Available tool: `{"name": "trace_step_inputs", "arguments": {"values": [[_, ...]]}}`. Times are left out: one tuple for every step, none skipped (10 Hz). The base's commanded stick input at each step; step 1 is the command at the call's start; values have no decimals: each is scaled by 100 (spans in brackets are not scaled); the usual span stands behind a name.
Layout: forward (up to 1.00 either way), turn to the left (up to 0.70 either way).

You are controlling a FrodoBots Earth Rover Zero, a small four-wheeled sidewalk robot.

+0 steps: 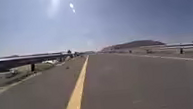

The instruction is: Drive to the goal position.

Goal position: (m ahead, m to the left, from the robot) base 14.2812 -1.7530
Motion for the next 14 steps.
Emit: {"name": "trace_step_inputs", "arguments": {"values": [[85, 0], [85, 0], [85, 0], [85, 0], [85, 0], [85, 0], [85, 0], [85, 0], [85, 0], [85, 0], [85, 0], [85, 0], [85, 0], [85, 0]]}}
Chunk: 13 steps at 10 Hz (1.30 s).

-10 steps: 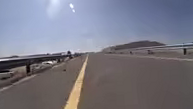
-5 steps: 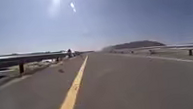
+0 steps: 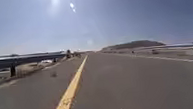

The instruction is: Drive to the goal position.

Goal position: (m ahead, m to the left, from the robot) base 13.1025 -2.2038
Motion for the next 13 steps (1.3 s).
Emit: {"name": "trace_step_inputs", "arguments": {"values": [[85, 5], [85, 22], [85, 34], [85, 34], [85, 0], [85, 0], [85, 0], [85, 0], [85, 0], [85, 0], [85, 0], [85, 0], [85, 0]]}}
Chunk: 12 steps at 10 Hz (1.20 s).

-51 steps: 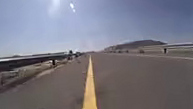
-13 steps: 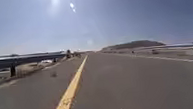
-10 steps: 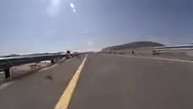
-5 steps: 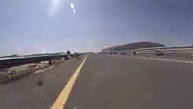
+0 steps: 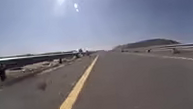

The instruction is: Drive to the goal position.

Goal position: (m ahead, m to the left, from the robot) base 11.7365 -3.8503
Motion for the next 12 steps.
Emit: {"name": "trace_step_inputs", "arguments": {"values": [[85, 0], [85, 0], [85, 0], [85, 0], [85, 0], [85, 0], [85, 0], [85, 0], [85, 0], [85, 0], [85, 0], [85, 0]]}}
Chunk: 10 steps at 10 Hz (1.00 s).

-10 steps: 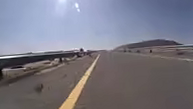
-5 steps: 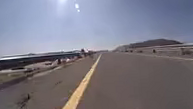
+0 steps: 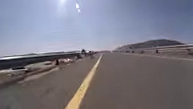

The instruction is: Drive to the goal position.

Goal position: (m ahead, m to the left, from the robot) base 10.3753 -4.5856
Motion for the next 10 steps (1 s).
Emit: {"name": "trace_step_inputs", "arguments": {"values": [[85, 0], [85, 0], [85, 0], [85, 0], [85, 0], [85, 0], [85, 0], [85, 0], [85, 0], [85, 0]]}}
